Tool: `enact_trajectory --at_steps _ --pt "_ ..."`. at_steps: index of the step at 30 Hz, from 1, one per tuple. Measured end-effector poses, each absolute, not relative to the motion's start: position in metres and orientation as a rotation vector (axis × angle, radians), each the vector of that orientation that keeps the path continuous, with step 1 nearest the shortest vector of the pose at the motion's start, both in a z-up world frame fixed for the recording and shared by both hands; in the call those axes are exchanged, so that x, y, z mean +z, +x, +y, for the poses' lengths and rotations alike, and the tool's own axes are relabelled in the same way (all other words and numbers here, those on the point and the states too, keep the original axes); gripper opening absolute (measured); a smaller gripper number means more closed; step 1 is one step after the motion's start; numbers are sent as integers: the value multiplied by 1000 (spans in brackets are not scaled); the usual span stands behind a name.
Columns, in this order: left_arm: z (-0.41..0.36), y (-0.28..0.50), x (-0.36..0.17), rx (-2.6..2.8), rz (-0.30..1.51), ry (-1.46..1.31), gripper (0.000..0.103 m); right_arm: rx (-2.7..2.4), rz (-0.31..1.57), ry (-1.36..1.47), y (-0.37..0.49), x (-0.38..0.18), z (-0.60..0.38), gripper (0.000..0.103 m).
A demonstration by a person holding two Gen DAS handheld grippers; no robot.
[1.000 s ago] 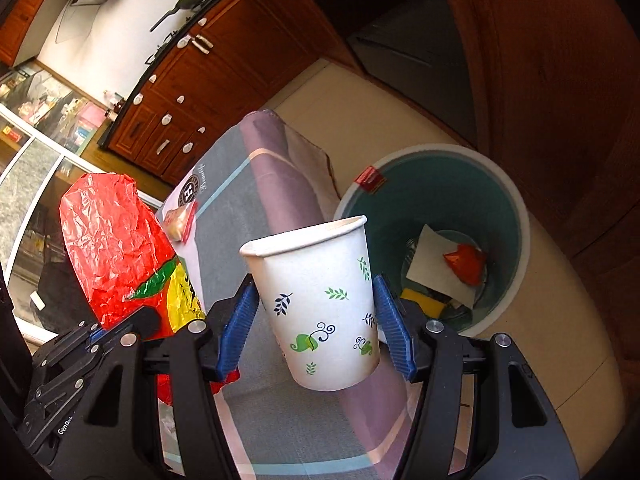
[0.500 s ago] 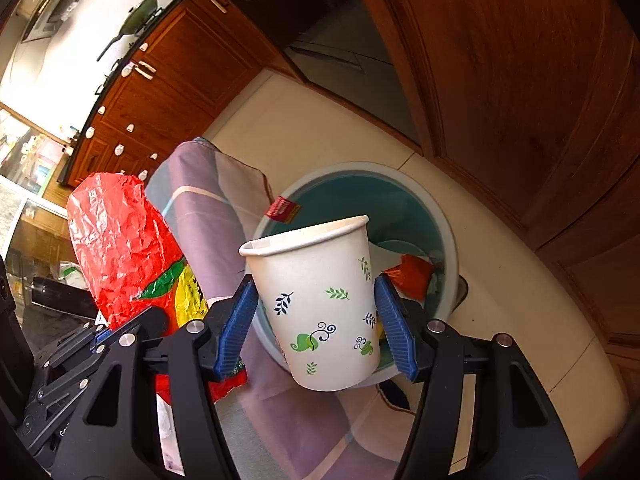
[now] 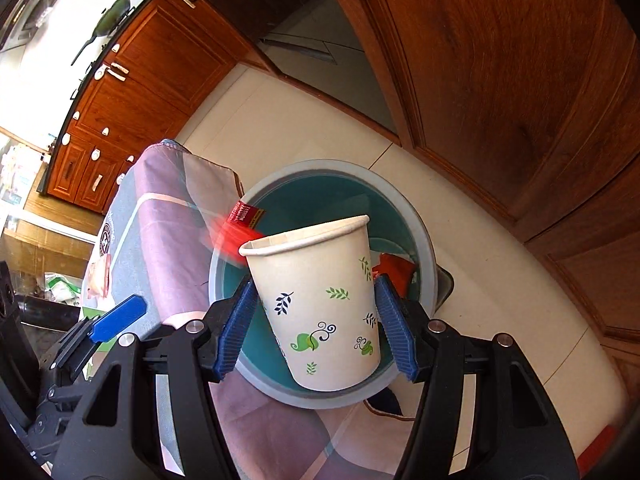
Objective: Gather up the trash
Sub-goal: 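Open both tools to drop the red bag and paper cup into the bin, then return both tools to the table toward the tissue and plastic bag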
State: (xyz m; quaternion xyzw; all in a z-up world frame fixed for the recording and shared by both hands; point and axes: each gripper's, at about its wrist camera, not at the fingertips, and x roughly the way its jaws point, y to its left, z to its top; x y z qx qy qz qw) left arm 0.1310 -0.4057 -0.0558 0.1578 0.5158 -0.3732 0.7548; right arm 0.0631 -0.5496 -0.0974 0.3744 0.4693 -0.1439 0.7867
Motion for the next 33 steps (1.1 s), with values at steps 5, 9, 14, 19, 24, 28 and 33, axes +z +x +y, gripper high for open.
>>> enact_trajectory --at_steps 5,9,14,19,24,28,33 --pt "-389 128 -56 -797 1122 352 96 -304 1028 805 68 -102 -544 62" --pt "-379 132 -56 -792 1141 335 97 -306 1043 814 72 -102 -539 81" --pt "-367 128 -52 -787 1147 320 98 -334 1064 840 72 -103 -532 88" --pt "-356 128 -53 -779 1155 303 98 -341 1092 835 71 -104 -521 88" --pt "-344 125 -48 -769 1148 291 99 -327 1103 819 70 -100 -505 88" --pt "-324 120 -41 -752 1135 270 99 -308 1103 800 70 -93 -490 88" --pt "-297 113 -33 -724 1129 241 99 -280 1103 774 70 -83 -467 88"
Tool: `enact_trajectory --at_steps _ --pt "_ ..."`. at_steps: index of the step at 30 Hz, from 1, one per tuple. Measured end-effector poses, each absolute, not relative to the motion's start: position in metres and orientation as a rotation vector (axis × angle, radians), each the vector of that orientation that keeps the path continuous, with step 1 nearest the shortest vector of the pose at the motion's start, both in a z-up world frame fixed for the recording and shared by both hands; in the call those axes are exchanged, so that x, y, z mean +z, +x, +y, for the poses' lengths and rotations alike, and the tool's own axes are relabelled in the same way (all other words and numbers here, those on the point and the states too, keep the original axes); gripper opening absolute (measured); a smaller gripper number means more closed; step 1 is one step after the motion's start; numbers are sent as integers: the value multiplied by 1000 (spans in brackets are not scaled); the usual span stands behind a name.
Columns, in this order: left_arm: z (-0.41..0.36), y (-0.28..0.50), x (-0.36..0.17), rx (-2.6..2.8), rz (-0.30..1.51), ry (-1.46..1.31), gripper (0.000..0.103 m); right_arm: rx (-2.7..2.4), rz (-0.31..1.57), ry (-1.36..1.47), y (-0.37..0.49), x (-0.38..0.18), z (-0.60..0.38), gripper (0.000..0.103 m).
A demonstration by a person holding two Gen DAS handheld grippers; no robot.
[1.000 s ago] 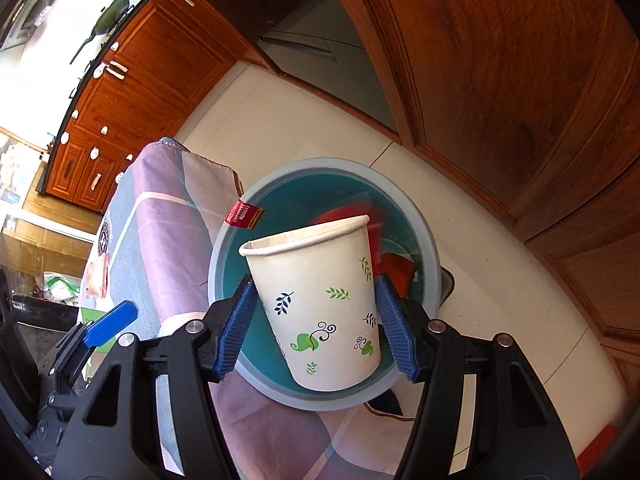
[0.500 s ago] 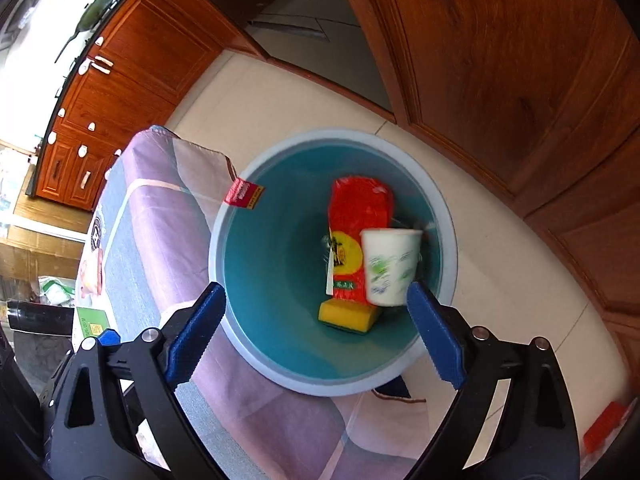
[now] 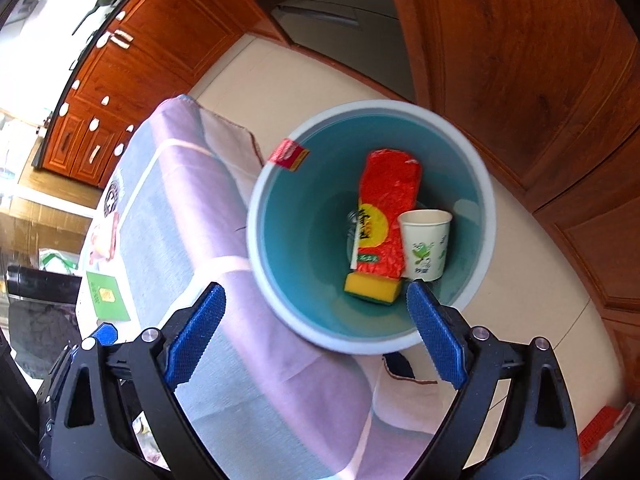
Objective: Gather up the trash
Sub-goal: 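Return both tools to the table toward the tissue and plastic bag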
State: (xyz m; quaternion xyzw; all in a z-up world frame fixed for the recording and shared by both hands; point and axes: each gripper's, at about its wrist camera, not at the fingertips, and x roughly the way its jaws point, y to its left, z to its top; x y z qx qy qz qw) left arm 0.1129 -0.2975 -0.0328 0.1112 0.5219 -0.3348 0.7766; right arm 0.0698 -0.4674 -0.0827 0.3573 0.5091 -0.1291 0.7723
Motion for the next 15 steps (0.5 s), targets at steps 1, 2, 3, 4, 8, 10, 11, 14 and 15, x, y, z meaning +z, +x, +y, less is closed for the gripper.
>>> enact_trajectory --at_steps 1,2,3,4,8,10,11,14,15 --pt "-291 111 -31 -718 1127 237 99 -274 1103 769 70 -81 -464 88" --pt "-286 110 -29 -712 1125 234 99 -269 1104 764 70 -79 -459 88" --pt "-279 108 -28 -706 1123 230 99 -263 1104 759 70 -77 -454 88" --pt "-272 105 -27 -700 1122 227 99 -257 1105 754 70 -75 -448 88" --pt "-245 100 -22 -673 1112 205 99 -229 1112 734 71 -68 -424 88" --pt "-229 96 -19 -658 1107 192 99 -214 1115 715 71 -64 -410 88" --pt "-221 94 -17 -651 1104 184 99 -206 1118 705 71 -62 -403 88" --pt "-198 92 -13 -633 1099 152 99 -184 1126 677 72 -56 -383 88" --pt "-192 91 -12 -628 1098 143 99 -177 1129 666 72 -54 -376 88"
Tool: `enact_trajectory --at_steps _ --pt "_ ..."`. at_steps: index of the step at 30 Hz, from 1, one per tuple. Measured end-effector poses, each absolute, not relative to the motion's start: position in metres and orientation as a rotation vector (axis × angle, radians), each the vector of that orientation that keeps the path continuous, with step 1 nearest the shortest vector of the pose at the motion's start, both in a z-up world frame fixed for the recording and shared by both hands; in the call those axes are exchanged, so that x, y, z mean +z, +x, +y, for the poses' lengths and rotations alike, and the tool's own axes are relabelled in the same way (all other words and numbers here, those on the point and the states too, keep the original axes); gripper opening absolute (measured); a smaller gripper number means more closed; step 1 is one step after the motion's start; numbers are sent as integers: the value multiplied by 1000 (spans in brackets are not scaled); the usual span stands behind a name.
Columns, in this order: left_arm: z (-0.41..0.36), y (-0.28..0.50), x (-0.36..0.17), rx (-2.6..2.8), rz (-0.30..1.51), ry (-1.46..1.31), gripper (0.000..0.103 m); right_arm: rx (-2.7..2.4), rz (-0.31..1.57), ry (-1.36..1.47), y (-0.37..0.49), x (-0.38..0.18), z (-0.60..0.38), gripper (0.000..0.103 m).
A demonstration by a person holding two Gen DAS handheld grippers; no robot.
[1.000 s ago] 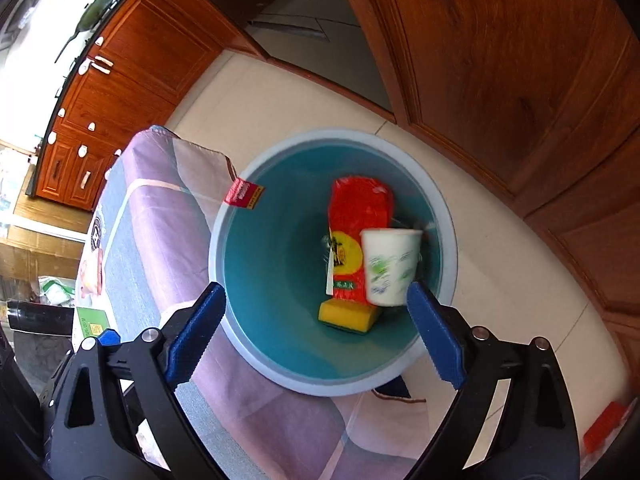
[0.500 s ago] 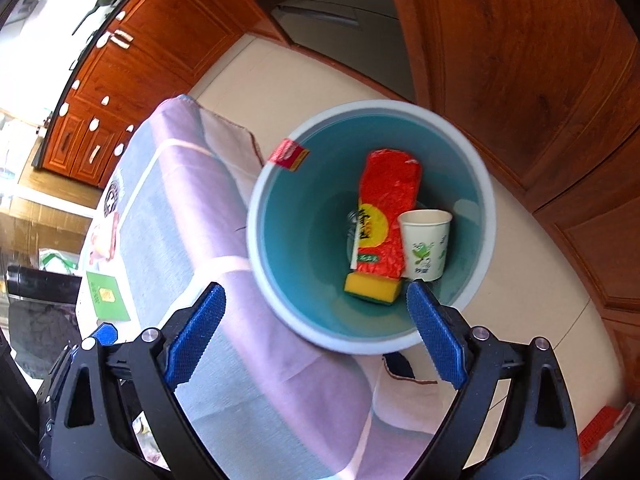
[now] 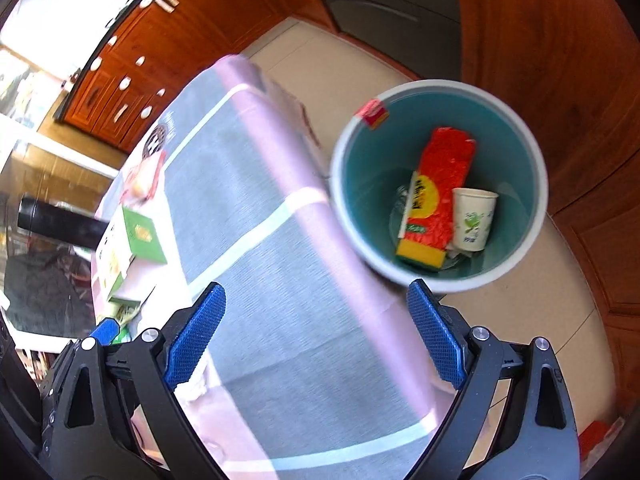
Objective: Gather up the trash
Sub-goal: 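Return both tools to the table toward the tissue and plastic bag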
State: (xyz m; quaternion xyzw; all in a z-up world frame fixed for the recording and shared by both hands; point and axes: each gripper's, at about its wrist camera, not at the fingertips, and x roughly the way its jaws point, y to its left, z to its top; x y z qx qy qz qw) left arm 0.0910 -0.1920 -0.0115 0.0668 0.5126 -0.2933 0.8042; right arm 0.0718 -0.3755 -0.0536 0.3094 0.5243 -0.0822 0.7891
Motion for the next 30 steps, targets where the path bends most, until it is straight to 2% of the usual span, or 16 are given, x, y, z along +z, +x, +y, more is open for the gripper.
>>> enact_trajectory --at_steps 17,30 --pt "-49 97 -15 -449 1096 35 99 -64 1213 512 78 -45 -265 91" --pt "-9 106 -39 -402 1126 49 99 -16 1309 478 94 -75 -219 91"
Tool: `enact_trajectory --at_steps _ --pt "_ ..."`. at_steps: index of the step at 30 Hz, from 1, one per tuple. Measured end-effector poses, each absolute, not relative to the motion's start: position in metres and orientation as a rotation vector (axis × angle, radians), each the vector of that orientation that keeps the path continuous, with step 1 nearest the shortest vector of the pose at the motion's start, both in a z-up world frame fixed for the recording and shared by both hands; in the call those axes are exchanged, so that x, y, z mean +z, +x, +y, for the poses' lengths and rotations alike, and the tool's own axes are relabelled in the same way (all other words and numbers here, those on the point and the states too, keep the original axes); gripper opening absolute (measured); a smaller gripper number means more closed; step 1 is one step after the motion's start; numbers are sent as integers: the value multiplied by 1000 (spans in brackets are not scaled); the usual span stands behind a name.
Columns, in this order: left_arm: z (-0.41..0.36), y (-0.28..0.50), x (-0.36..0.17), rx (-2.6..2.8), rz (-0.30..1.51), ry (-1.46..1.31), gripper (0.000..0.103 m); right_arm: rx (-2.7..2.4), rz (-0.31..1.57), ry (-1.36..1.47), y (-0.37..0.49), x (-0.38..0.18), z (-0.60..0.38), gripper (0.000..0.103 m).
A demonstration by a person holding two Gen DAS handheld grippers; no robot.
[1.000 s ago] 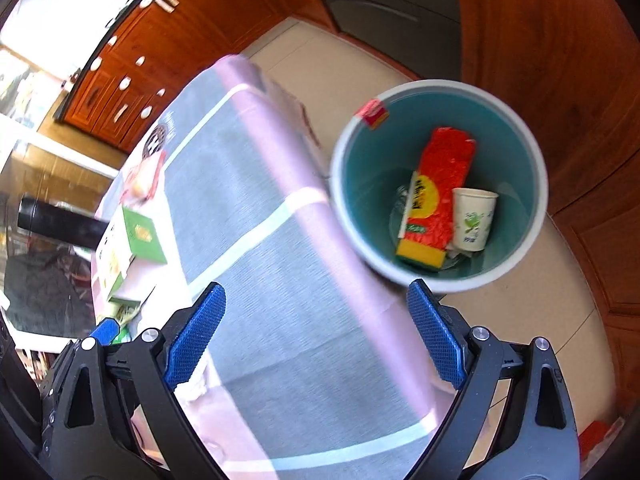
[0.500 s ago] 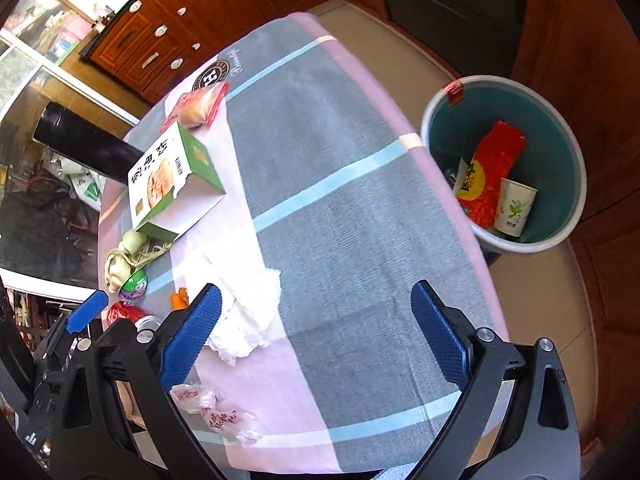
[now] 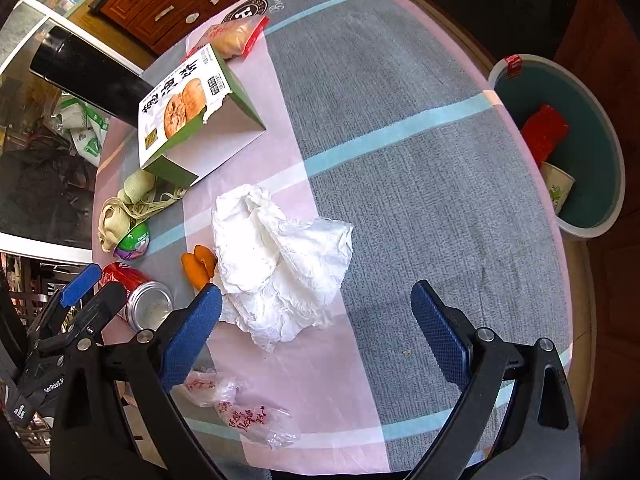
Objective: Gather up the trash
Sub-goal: 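Return both tools to the table toward the tissue and plastic bag, then grasp the white tissue with the right tool while the left tool grasps the clear plastic bag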
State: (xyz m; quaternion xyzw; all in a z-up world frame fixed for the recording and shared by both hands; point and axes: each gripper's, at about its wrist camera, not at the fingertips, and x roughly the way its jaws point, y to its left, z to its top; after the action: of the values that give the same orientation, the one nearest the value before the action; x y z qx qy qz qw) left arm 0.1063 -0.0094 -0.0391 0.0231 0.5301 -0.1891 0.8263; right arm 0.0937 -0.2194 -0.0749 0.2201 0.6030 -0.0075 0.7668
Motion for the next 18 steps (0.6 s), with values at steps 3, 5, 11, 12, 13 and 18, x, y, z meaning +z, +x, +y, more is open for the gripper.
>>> enact_trajectory --at_steps 3,5,11,12,13,18 --pt "-4 108 -40 -401 1123 69 99 -15 1320 483 99 -80 -215 91" --pt "1 107 -39 -404 1122 73 99 -13 1325 485 103 -84 -211 91" --pt "9 102 -41 -414 1131 69 99 -10 1328 480 110 -96 -200 91" --pt "10 99 -42 -413 1132 71 99 -10 1320 472 111 -98 -199 91" --pt "11 96 -42 -409 1126 76 99 -12 1308 459 111 -99 -196 91" --pt "16 84 -41 -403 1132 63 99 15 1257 393 108 -100 -186 88"
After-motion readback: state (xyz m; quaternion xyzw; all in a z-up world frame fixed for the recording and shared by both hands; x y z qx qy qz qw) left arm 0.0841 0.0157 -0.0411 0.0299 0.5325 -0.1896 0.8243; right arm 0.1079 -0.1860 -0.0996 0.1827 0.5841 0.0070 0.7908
